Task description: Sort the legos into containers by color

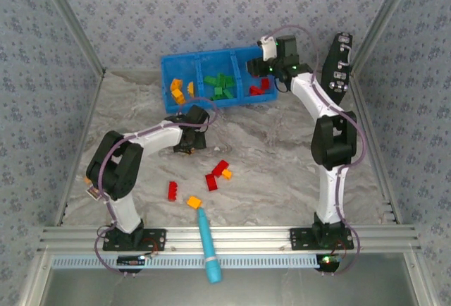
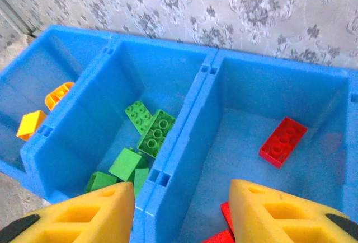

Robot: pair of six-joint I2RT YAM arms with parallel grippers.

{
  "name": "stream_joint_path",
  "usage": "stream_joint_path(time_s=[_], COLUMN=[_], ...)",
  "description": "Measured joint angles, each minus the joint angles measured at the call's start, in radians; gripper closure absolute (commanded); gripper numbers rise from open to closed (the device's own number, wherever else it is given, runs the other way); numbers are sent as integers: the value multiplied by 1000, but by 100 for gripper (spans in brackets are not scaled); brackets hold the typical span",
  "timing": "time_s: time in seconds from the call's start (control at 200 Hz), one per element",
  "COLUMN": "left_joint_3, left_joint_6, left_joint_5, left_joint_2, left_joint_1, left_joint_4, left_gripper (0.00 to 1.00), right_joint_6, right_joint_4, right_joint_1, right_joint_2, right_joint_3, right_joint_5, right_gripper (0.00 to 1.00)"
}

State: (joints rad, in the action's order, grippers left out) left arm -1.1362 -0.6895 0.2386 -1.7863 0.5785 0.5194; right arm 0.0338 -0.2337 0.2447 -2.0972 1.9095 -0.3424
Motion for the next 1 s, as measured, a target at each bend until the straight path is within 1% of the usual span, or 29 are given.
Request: stream_joint_path(time_s=[0.185, 0.495, 0.665, 0.735, 0.94, 1.0], left_joint_3=[0, 6, 22, 23, 21, 18], left_joint_6=[2, -2, -12, -13, -11, -4], left_joint_5=[13, 16, 14, 12, 10, 13], left_joint_2=[-3, -25, -35, -35, -35, -35], left_joint_1=[0, 0, 0, 0, 1, 0], left_joint_4=[2, 4, 3, -1, -3, 0], left_gripper=[40, 42, 56, 60, 65, 66], right_joint_6=[0, 1, 1, 1, 5, 10], right_joint_4=[4, -10, -20, -24, -31, -34], right_joint_1=[6, 11, 11, 11, 11, 11], right_joint_2=[12, 25, 35, 36, 47, 60], right_joint_3=[-26, -56, -61, -61, -69, -86], right_joint_5=[-4, -3, -3, -2, 13, 21], right_gripper=[51, 51, 50, 50, 50, 48])
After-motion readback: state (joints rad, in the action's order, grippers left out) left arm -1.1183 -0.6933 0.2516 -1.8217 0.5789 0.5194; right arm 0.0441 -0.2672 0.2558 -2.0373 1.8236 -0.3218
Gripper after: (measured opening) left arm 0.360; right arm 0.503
